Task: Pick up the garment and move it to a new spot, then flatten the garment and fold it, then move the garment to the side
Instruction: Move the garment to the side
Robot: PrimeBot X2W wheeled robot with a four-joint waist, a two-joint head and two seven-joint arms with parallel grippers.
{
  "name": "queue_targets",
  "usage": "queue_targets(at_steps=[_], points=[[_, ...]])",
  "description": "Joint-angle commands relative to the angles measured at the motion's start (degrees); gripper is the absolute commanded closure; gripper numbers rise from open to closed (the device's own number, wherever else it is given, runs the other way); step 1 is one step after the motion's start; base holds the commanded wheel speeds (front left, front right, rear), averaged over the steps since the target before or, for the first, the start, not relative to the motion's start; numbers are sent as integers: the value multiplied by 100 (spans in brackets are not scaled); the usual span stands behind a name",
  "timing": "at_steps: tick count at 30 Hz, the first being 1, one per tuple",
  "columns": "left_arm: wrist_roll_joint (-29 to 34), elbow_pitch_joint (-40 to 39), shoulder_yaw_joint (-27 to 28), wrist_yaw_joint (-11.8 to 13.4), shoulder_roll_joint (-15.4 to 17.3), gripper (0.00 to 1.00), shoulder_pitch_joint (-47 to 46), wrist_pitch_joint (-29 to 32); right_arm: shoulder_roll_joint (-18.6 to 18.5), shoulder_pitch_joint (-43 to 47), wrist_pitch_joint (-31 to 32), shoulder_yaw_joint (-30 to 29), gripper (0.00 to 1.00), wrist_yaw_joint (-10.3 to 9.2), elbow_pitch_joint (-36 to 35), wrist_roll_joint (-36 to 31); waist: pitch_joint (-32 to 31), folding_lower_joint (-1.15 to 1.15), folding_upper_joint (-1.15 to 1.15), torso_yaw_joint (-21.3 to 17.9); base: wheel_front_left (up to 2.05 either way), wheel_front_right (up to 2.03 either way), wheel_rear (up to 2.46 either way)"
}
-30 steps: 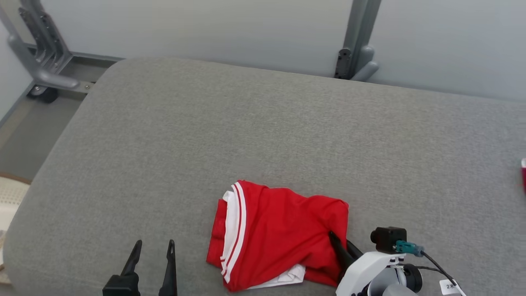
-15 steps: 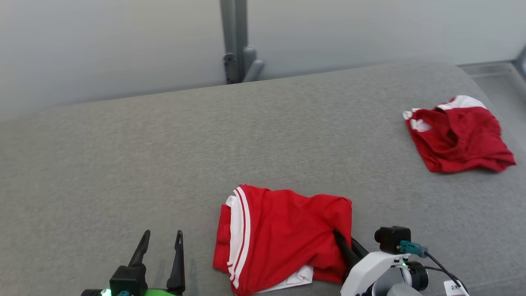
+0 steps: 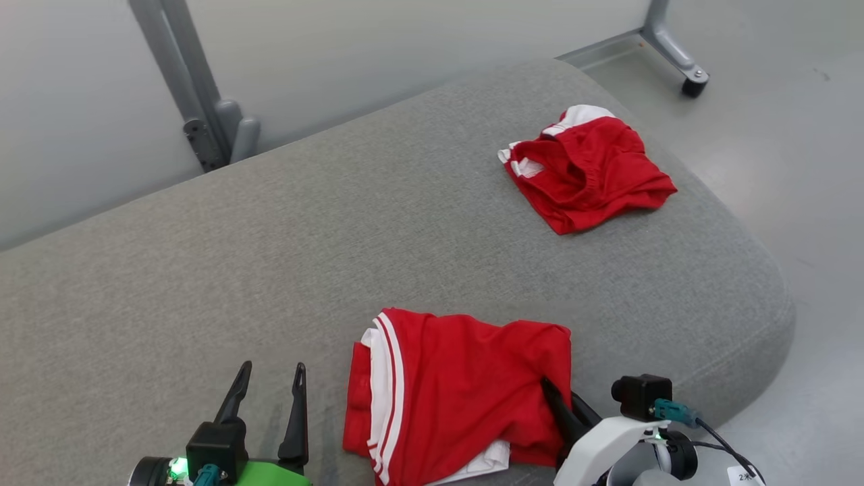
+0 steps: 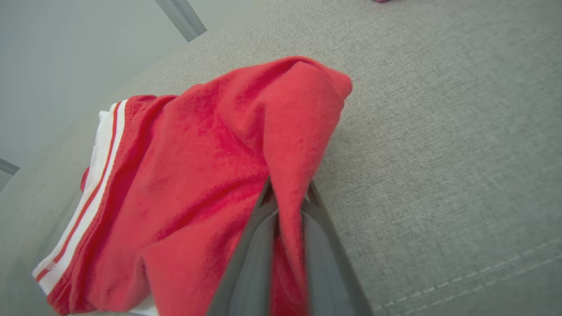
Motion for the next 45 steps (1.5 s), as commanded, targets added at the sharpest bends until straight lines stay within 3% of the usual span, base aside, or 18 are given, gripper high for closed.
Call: queue_targets(at_steps=[1,10,18,23,29,35,36,37,41,45], points=[[53,-39,13,-9,23,0,-64,4,-5,20,-24,-30,100,-9,-46,5,155,0,56,-311,0,0,0],[269,-176,-25,32,24,0,-239,4,-20,-288,-24,-276,100,-8,-216,-137,539,0,56,-49,0,0,0],[510,-328,-5,-46,195,0,-611,4,-172,-1439,-24,-861,100,-8,-215,-508,1435,0,56,470,0,0,0],[575,-358,-79,-68,278,0,-830,4,-673,-2223,-24,-1384,100,-8,-159,-833,1828,0,56,751,0,0,0],[596,-406,-79,5,337,0,-976,4,-1657,-2894,121,-1905,100,-8,-25,-1137,2125,0,56,1001,0,0,0],[590,-401,-105,35,414,0,-1096,4,-2294,-3378,462,-2514,100,-9,774,-1638,2314,0,56,1231,0,0,0],[603,-394,-121,41,422,0,-1118,4,-2367,-3426,544,-2607,59,-8,971,-1827,2335,0,56,1276,0,0,0],[602,-391,-124,60,421,0,-1142,4,-2382,-3510,575,-2736,0,-9,1138,-1964,2353,0,56,1316,0,0,0],[571,-385,-141,105,416,0,-1194,4,-2413,-3719,367,-3338,0,-8,1584,-2539,2355,0,56,1462,0,0,0],[498,-394,-81,179,408,0,-1130,5,-2225,-3804,85,-3656,0,-8,1471,-3068,2251,0,56,1528,0,0,0]])
